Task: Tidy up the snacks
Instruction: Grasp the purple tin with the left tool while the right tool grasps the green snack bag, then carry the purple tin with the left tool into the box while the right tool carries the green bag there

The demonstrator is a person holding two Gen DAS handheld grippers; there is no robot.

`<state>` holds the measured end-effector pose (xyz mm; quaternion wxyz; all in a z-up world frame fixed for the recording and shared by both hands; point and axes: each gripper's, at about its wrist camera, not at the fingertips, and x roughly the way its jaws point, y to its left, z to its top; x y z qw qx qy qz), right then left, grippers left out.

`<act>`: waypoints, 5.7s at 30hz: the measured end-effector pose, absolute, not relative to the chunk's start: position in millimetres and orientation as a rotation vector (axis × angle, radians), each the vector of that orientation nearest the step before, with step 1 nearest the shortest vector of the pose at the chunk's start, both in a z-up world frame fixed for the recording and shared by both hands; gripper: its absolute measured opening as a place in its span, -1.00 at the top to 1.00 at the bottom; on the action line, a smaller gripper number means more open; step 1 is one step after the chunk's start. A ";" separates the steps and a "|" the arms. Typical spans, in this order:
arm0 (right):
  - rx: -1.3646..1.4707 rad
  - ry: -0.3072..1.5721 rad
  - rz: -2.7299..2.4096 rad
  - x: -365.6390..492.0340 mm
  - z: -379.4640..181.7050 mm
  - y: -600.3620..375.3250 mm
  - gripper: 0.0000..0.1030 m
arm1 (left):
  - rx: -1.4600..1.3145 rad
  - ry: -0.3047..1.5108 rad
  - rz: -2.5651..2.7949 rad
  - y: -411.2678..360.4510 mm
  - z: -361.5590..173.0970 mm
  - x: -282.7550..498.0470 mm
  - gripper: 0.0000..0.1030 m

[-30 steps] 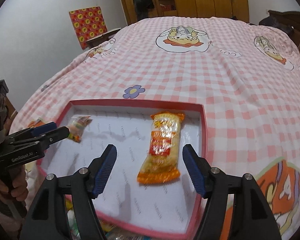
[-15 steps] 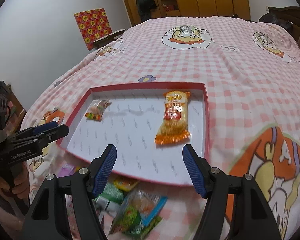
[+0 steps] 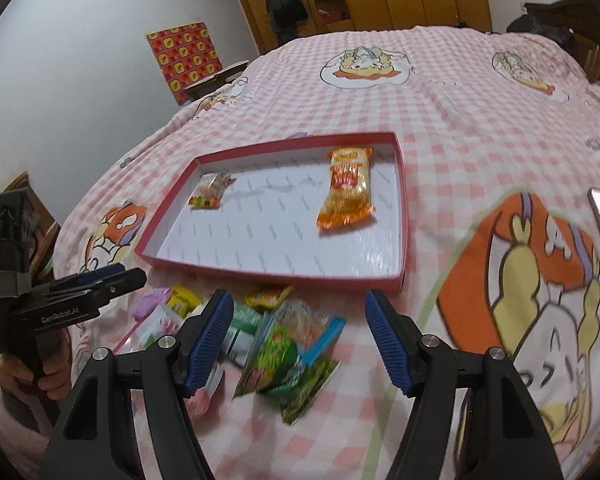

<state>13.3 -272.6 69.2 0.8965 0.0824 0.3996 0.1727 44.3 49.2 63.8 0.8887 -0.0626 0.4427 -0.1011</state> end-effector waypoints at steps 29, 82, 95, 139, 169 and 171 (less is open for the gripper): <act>0.254 0.886 0.342 2.4 40.4 -286.4 -0.36 | -0.060 0.929 -0.200 27.6 36.6 37.3 -0.34; 0.228 0.948 0.416 -14.7 29.9 -260.5 0.08 | -0.077 0.840 -0.211 37.0 61.0 18.4 -0.30; 0.211 0.912 0.408 -23.8 50.9 -266.5 0.08 | -0.060 0.794 -0.218 36.4 81.2 18.4 -0.30; 0.103 0.869 0.355 68.9 75.6 -270.1 0.08 | 0.006 0.795 -0.188 16.9 74.5 121.0 -0.30; 0.029 0.911 0.305 104.6 45.1 -259.3 0.08 | 0.065 0.815 -0.185 3.8 46.4 153.8 -0.30; 0.029 0.911 0.303 105.5 45.5 -259.2 0.08 | 0.062 0.815 -0.186 4.0 46.5 154.2 -0.30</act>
